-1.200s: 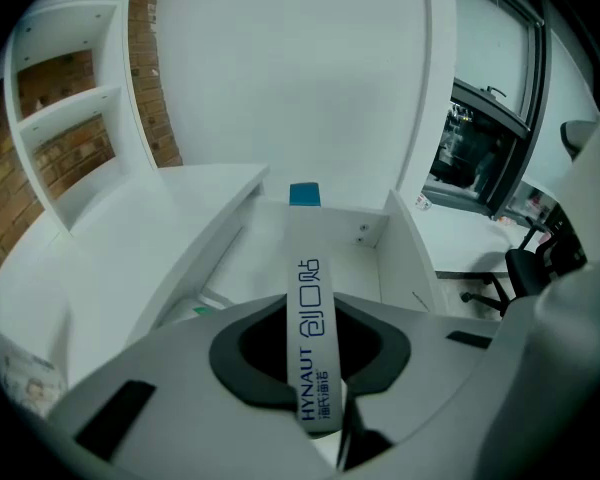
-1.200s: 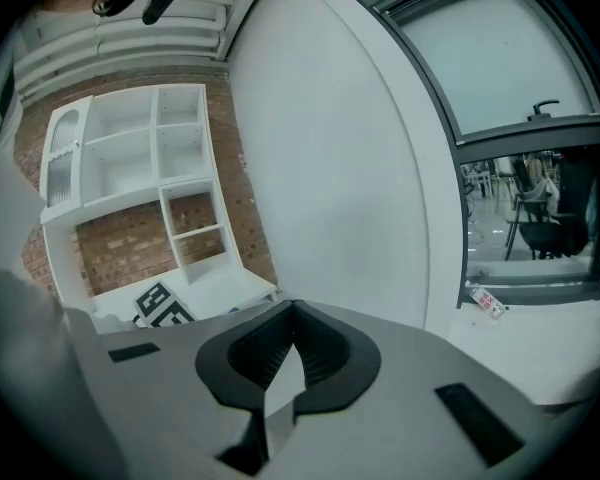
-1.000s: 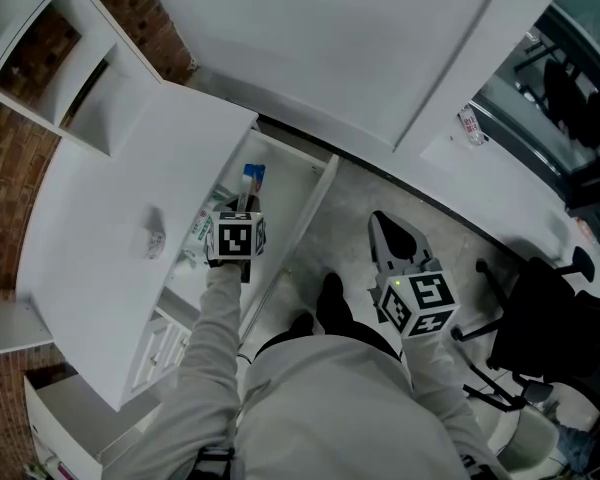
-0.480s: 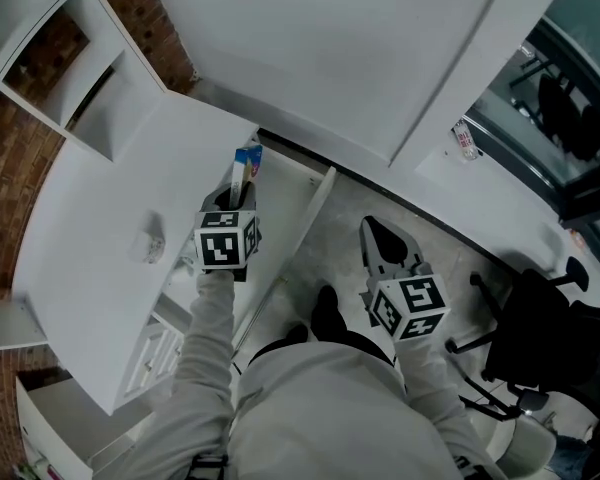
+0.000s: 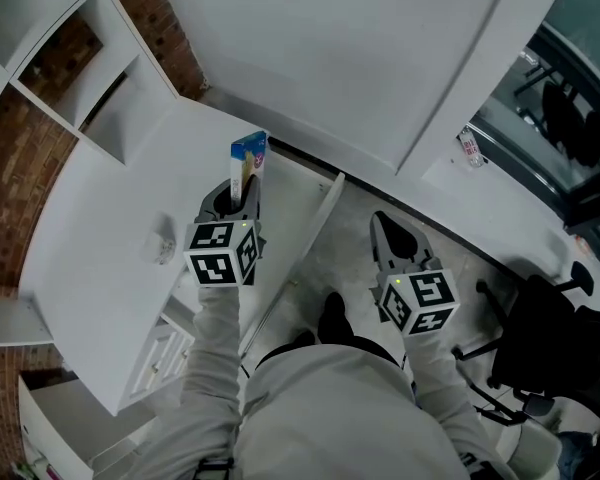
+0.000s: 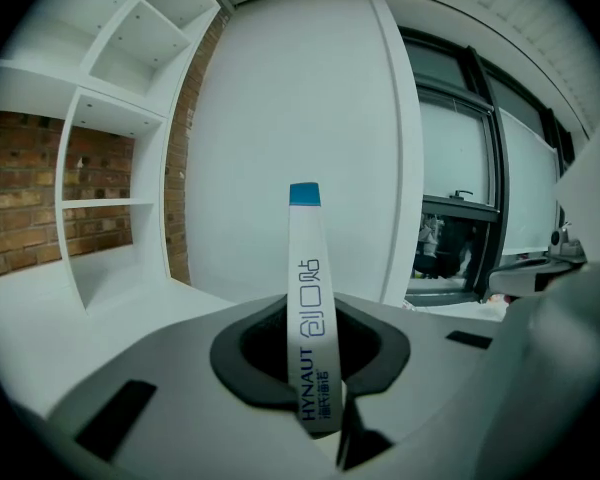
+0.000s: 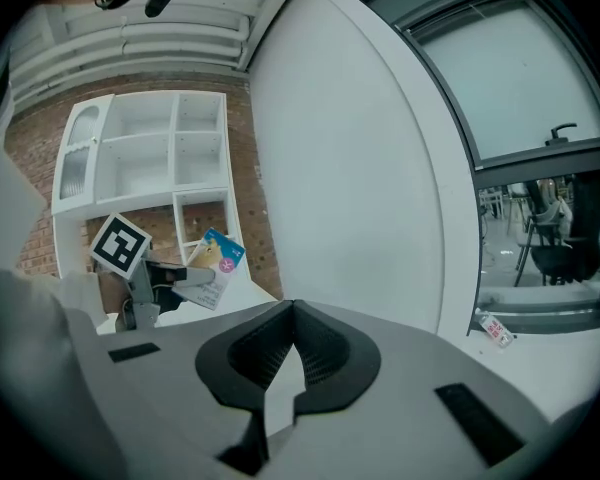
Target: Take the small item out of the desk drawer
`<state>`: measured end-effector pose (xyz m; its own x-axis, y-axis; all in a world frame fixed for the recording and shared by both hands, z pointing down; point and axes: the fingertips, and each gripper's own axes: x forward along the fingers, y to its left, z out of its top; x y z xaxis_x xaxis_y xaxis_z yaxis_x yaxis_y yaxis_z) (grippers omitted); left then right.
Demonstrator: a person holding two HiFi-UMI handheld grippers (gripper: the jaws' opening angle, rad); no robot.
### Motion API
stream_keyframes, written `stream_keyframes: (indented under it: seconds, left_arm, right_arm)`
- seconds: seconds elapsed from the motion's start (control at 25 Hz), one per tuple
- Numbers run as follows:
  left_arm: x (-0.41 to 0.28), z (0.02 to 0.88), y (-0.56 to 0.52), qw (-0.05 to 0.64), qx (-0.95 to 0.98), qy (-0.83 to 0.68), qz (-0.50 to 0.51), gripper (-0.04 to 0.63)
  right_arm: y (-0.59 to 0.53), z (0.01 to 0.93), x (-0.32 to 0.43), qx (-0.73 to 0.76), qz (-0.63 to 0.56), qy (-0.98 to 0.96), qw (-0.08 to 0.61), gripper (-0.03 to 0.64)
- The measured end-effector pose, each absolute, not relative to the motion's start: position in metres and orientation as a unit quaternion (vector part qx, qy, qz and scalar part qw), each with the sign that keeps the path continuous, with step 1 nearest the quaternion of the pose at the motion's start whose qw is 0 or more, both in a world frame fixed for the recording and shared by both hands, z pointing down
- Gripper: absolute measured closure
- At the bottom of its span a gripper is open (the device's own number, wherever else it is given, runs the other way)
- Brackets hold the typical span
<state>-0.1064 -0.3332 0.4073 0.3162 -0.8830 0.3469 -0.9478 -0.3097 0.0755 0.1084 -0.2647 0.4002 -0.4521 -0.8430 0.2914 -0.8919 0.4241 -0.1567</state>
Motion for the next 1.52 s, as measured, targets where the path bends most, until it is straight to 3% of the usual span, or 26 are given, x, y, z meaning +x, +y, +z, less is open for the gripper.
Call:
stream_keyframes:
  seconds: [0.64,1.52]
  left_arm:
    - [-0.123,0.361,-0.319,0.097,0.796,-0.595,0.048,0.526]
    - [-0.130,0.341,-0.310,0.099,0.788,-0.608,0.011,0.526]
  right_arm:
    - [-0.276,0.385,0.107,0.525,0.128,-0.838,0.075,0.589]
    - [-0.279,0.376,0.098,0.505,0.102,-0.853,0.082,0.589]
